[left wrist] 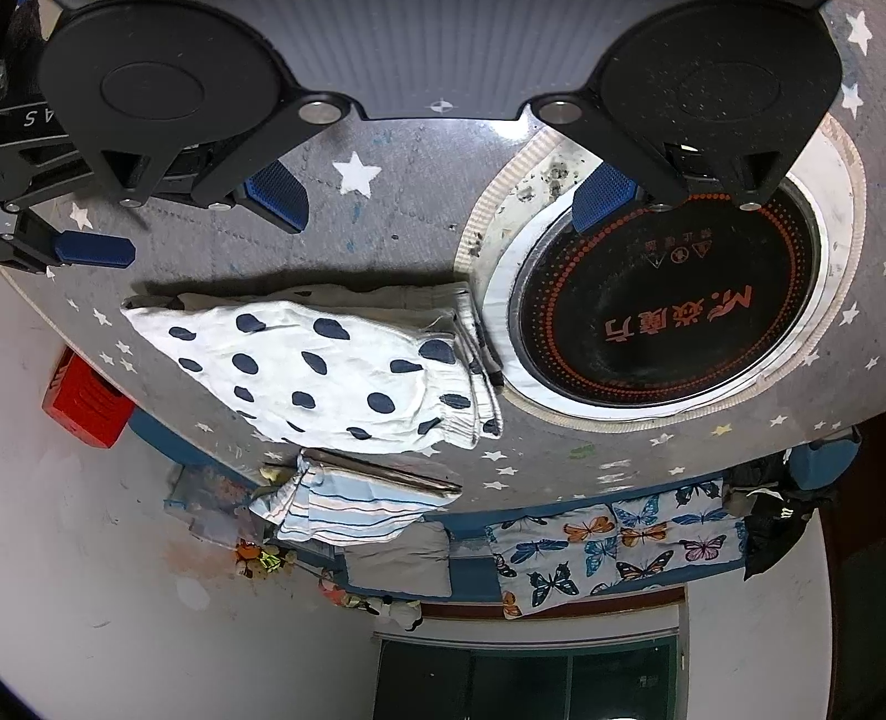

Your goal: Fold clothes

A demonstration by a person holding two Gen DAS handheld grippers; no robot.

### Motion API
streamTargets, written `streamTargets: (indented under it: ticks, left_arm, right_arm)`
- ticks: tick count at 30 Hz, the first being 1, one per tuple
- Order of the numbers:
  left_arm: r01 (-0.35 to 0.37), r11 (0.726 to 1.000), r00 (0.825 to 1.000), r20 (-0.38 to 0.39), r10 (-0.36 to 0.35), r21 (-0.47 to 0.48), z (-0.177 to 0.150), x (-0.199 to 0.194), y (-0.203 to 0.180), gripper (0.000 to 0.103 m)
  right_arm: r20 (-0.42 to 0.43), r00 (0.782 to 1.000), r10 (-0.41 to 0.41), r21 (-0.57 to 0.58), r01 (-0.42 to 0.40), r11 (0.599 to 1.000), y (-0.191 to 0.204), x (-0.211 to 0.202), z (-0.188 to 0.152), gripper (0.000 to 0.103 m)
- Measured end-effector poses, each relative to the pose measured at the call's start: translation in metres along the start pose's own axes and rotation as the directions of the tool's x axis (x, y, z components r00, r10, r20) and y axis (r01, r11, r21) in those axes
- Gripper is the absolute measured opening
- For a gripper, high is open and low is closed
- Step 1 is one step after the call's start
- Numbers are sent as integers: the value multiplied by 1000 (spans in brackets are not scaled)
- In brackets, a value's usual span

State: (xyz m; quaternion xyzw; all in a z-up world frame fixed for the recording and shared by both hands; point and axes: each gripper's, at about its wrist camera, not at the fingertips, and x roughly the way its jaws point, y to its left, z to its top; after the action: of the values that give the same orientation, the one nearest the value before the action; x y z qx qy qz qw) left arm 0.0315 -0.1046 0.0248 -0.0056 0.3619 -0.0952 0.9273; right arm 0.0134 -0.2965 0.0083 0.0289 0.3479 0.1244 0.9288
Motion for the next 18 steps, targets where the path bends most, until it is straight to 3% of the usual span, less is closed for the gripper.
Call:
streamTargets:
  ticks: [18]
  left_arm:
    - [-6,1000,1000,-14,6,6,6,7,2,103]
  right_arm:
    - [-20,1000,13,-16,-14,1000,5,9,5,103]
